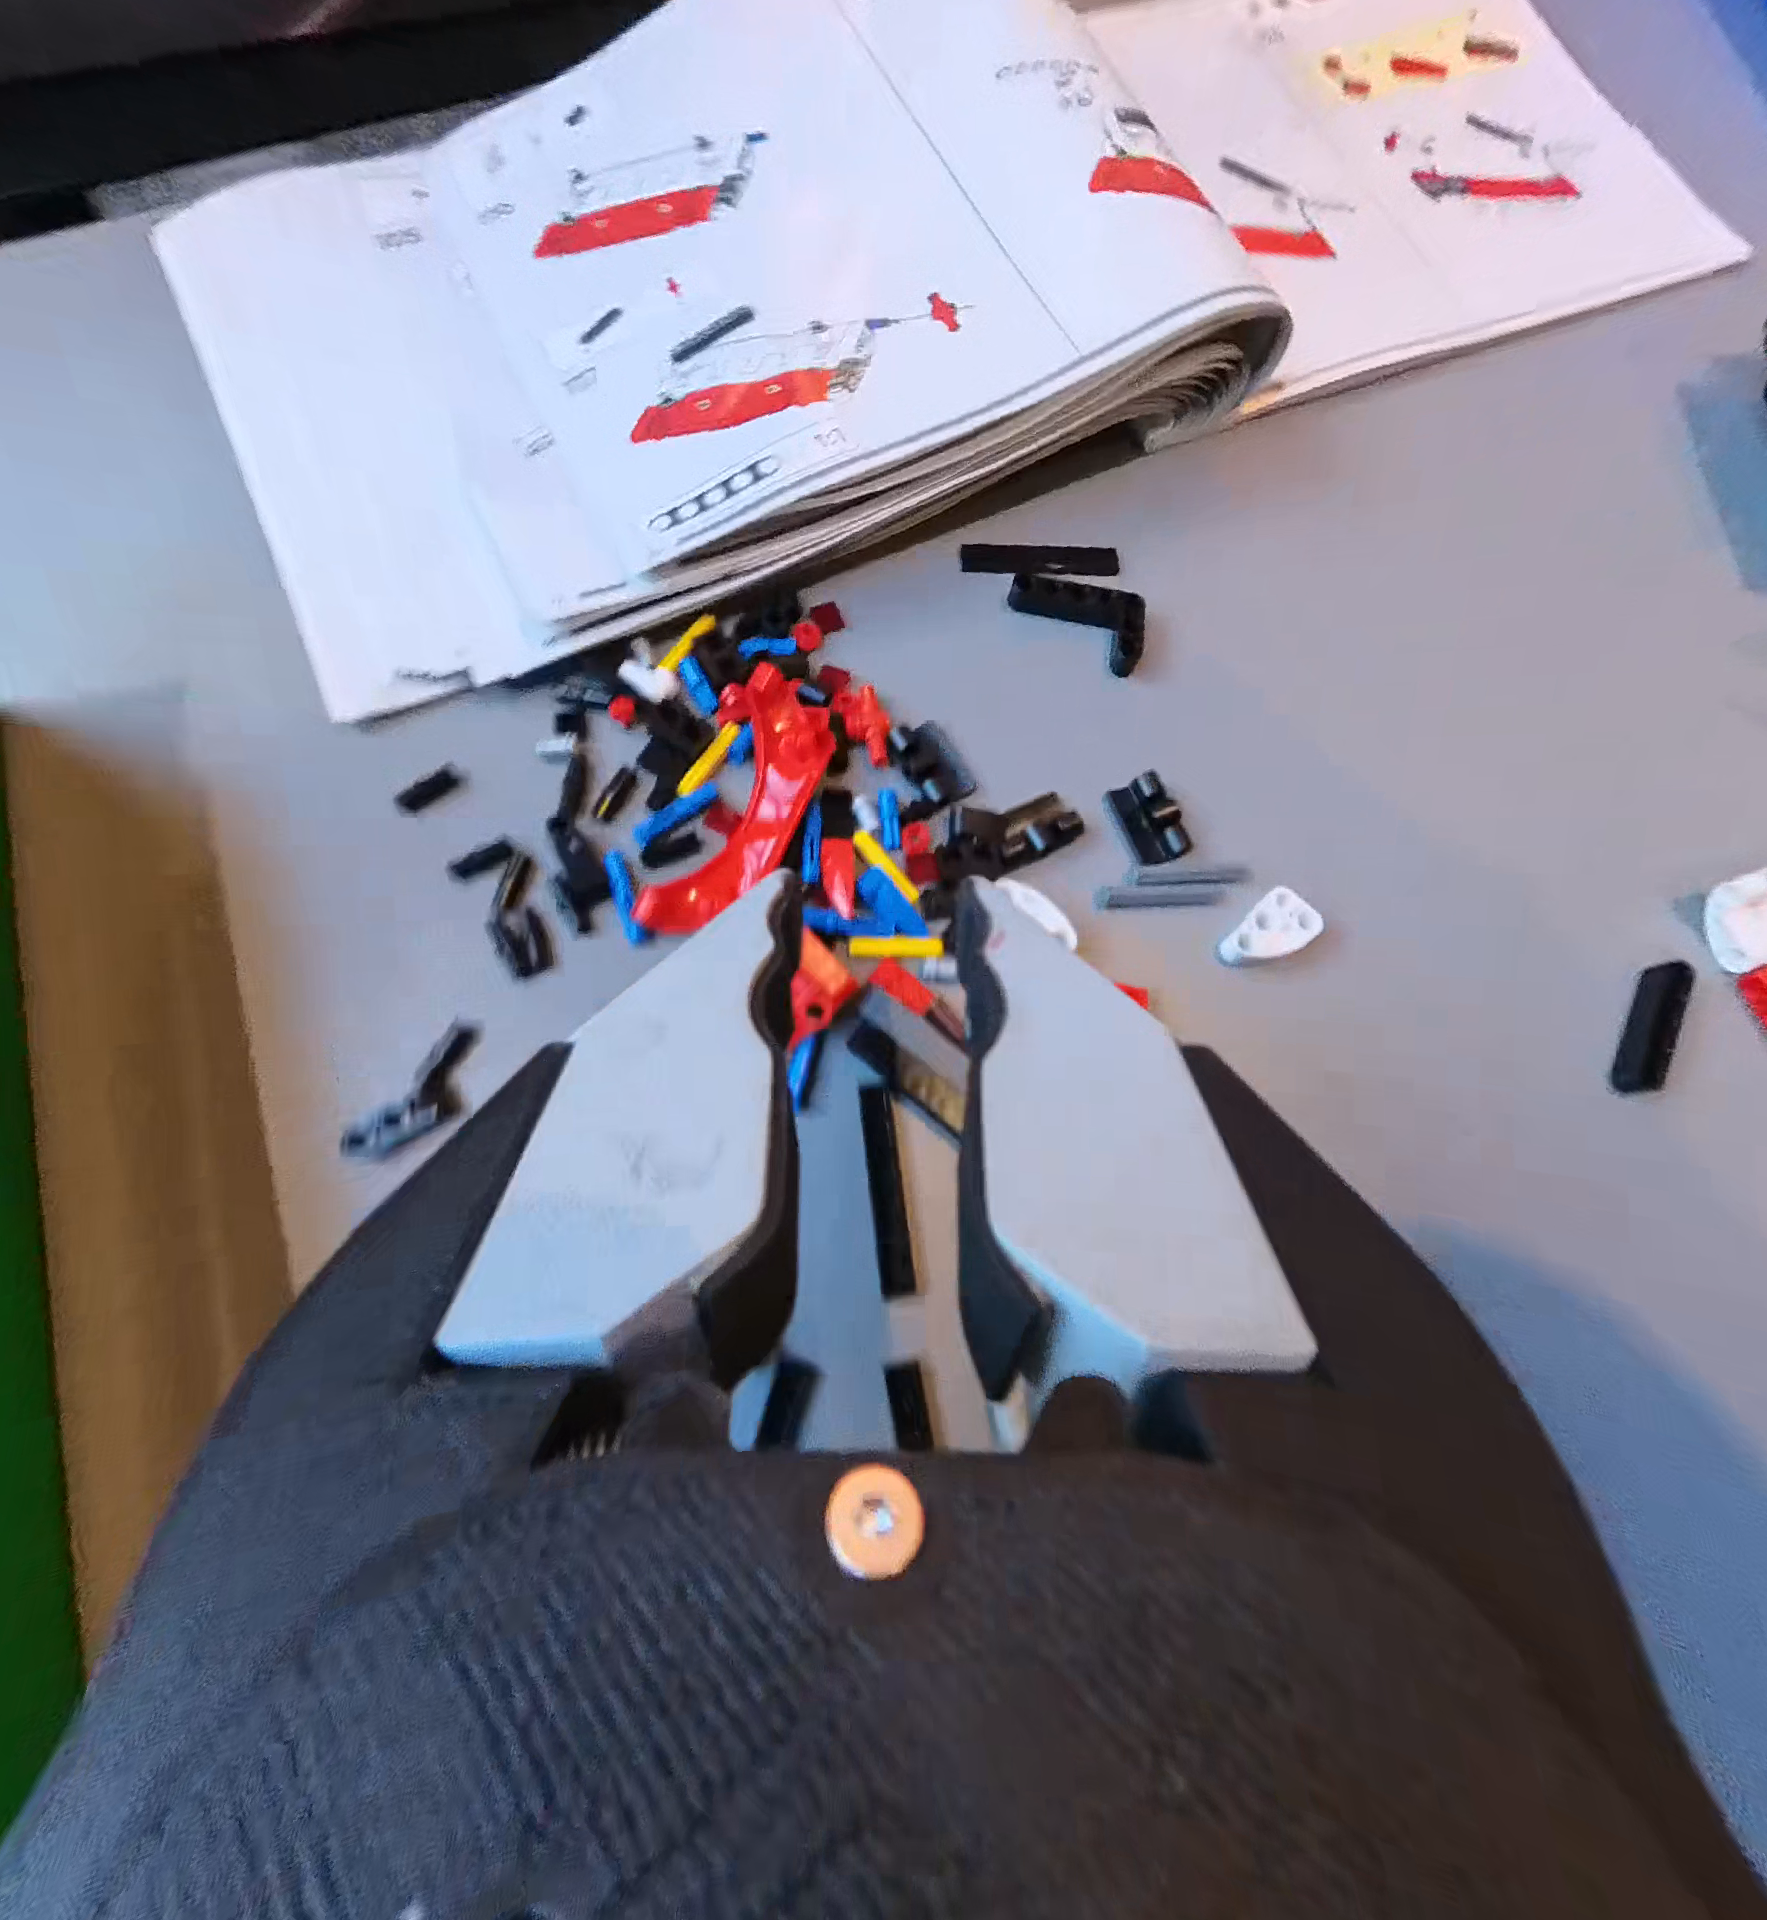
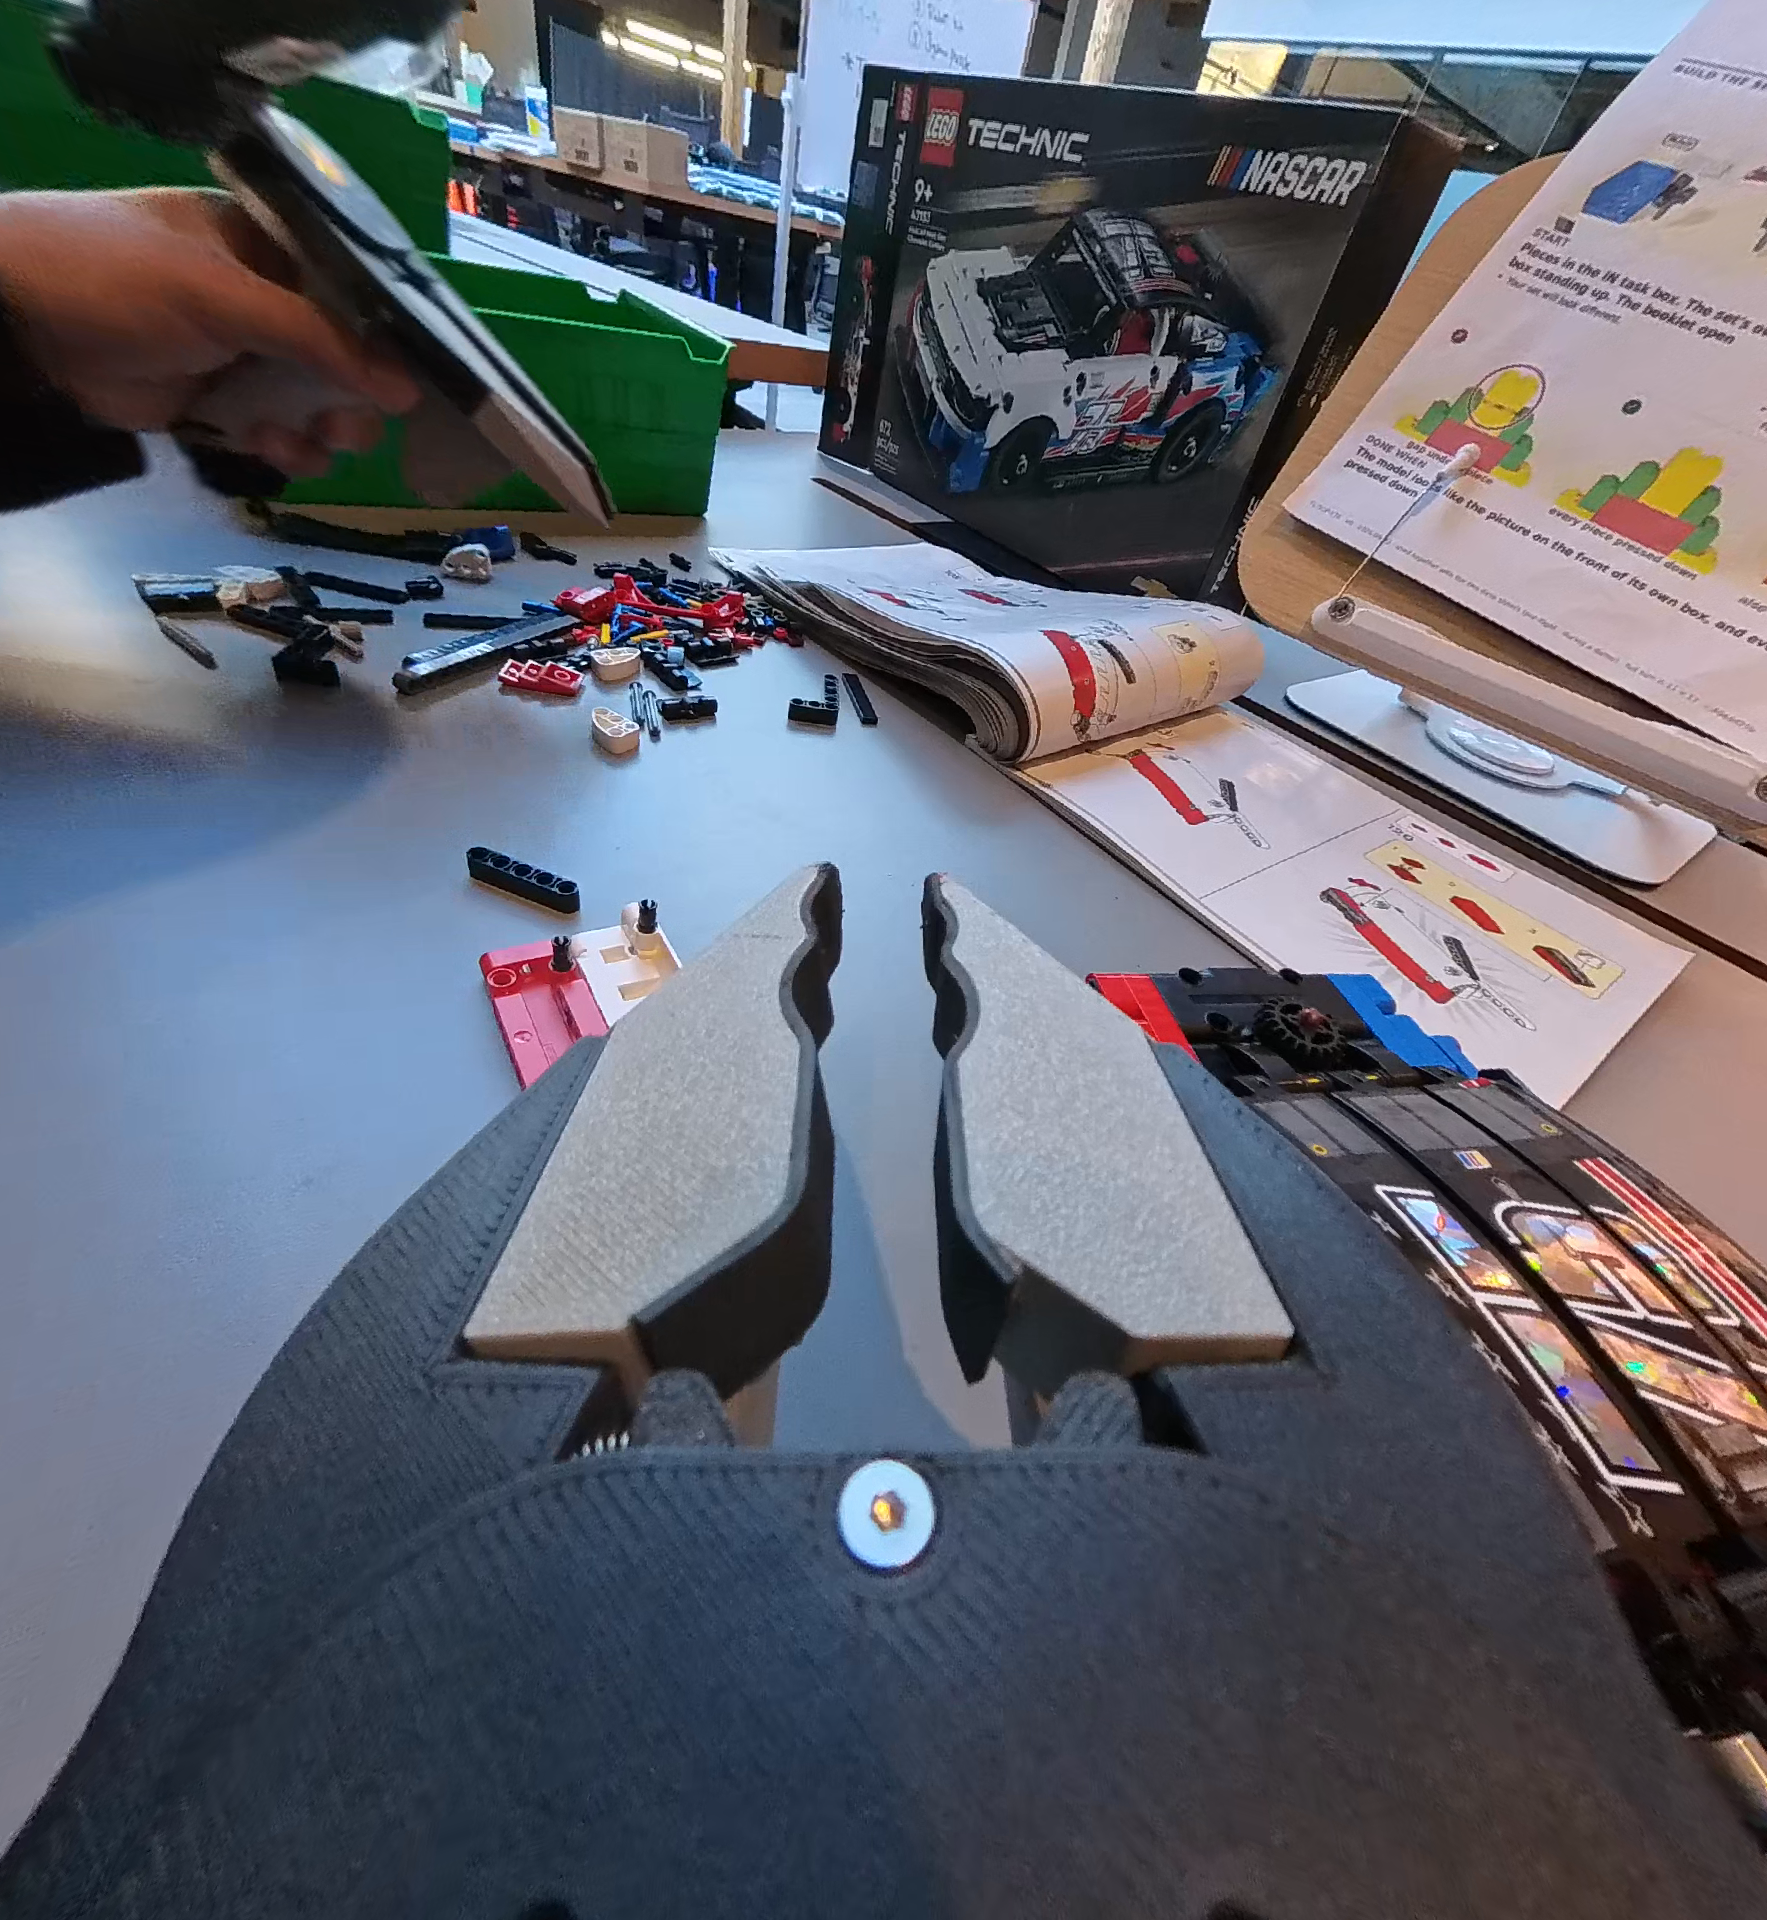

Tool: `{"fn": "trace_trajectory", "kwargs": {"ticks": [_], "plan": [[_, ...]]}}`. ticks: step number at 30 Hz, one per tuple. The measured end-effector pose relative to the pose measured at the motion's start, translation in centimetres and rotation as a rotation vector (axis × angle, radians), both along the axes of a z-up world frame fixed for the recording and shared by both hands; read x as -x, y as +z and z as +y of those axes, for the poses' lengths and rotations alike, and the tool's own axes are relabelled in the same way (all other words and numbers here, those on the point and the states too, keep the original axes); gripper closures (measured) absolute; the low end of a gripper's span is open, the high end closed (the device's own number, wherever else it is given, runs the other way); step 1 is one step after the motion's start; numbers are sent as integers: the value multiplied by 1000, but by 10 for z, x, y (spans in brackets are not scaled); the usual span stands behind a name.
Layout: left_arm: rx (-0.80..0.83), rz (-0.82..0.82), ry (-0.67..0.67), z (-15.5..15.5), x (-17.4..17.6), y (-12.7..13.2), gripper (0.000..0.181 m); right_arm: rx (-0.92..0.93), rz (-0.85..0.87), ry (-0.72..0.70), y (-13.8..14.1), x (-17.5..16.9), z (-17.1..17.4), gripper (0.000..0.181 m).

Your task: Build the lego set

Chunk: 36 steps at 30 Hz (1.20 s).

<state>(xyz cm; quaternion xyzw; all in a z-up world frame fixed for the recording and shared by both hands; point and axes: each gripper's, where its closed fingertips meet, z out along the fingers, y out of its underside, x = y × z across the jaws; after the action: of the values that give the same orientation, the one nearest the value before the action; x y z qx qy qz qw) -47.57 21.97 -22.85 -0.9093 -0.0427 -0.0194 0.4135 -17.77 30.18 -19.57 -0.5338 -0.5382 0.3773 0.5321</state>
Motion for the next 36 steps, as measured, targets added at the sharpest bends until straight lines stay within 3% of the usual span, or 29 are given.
{"fn": "trace_trajectory", "kwargs": {"ticks": [5, 11, 29, 36], "plan": [[91, 97, -257, 46, -7, -15, 169, 4, 10, -3, 1, -1, 1, 168], [220, 156, -342, 62, -2, -40, 166, 21, 21, -1, 2, -2, 2, 168], [278, 217, -322, 61, 3, -52, 173, 68, 61, 12, 7, -5, 4, 168], [131, 377, -342, 56, -8, -22, 174, 68, 64, 12, 7, -5, 5, 168]]}}
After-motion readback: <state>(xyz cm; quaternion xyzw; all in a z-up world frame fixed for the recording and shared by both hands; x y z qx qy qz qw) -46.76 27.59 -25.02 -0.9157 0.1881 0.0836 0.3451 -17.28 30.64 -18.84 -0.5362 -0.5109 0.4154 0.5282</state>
